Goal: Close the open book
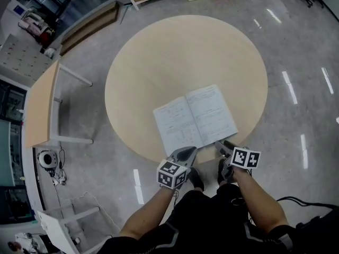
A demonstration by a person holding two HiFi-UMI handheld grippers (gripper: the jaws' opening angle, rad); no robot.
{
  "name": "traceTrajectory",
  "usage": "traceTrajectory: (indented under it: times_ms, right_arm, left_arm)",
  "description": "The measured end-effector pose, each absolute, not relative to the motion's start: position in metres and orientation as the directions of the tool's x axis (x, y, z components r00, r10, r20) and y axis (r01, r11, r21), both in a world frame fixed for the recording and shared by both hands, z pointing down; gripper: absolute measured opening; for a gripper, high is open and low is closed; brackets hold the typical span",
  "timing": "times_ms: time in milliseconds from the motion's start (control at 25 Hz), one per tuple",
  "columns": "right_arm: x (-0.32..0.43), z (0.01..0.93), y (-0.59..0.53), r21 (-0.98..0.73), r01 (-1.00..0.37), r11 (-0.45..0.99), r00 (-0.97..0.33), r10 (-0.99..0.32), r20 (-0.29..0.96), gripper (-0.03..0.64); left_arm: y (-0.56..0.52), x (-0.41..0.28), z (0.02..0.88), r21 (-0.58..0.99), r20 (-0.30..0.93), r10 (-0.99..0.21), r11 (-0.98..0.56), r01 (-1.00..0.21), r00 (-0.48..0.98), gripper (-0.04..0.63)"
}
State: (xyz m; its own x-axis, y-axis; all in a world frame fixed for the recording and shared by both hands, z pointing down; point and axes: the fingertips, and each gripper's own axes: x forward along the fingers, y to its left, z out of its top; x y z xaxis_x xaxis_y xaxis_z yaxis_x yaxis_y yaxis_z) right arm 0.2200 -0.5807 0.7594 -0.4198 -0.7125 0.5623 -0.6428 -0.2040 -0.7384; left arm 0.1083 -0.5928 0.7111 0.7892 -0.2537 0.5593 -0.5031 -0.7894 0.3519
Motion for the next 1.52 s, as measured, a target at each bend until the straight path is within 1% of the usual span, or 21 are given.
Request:
traceTrajectory:
  times_ms: [240,400,680,840,920,1000,1080,1200,1400,1520]
  right_arm:
    - [0.204,0.765,-0.588,-0.821,-0.519,-0.238,-0.463,-0.729,0.504,0.213]
    - [0.199,0.772,-0.593,-0.845,-0.463,-0.269,-0.469,-0.735,0.491,0.213]
    - [0.202,0.778,-0.606,-0.887,-0.337,-0.317,-0.446,-0.775,0.447,0.212]
    - [0.206,0.778,-0.615,-0.893,-0.306,-0.331,-0.414,-0.798,0.438,0.208]
    - [0.210,0.780,-0.616,-0.888,-0.300,-0.348,-0.393,-0.803,0.448,0.168]
    - [0.212,0.782,-0.616,-0.886,-0.290,-0.361,-0.373,-0.810,0.452,0.106]
    - [0.213,0.782,-0.616,-0.891,-0.281,-0.357,-0.357,-0.822,0.443,0.073]
    - [0.210,0.775,-0.618,-0.891,-0.327,-0.315,-0.347,-0.836,0.424,0.039]
    - [0.196,0.753,-0.623,-0.813,-0.547,-0.200,-0.360,-0.821,0.444,0.017]
    - [0.183,0.743,-0.625,-0.726,-0.681,-0.098,-0.383,-0.797,0.467,0.011]
  left_arm:
    - [-0.593,0.107,0.715,0.354,0.558,-0.247,-0.792,-0.497,0.792,-0.002]
    - [-0.591,0.106,0.714,0.362,0.554,-0.246,-0.790,-0.495,0.796,-0.002]
    - [-0.590,0.101,0.710,0.354,0.553,-0.248,-0.795,-0.493,0.796,-0.002]
    - [-0.589,0.096,0.709,0.355,0.554,-0.252,-0.791,-0.498,0.794,-0.002]
    - [-0.588,0.093,0.708,0.357,0.555,-0.253,-0.788,-0.501,0.793,-0.002]
    - [-0.587,0.091,0.707,0.360,0.556,-0.251,-0.787,-0.501,0.793,-0.002]
    - [-0.585,0.088,0.707,0.364,0.554,-0.251,-0.784,-0.503,0.793,-0.002]
    - [-0.585,0.082,0.708,0.367,0.550,-0.265,-0.776,-0.514,0.792,-0.002]
    - [-0.587,0.077,0.706,0.364,0.541,-0.293,-0.763,-0.534,0.788,-0.002]
    - [-0.585,0.073,0.703,0.368,0.537,-0.311,-0.750,-0.549,0.784,-0.003]
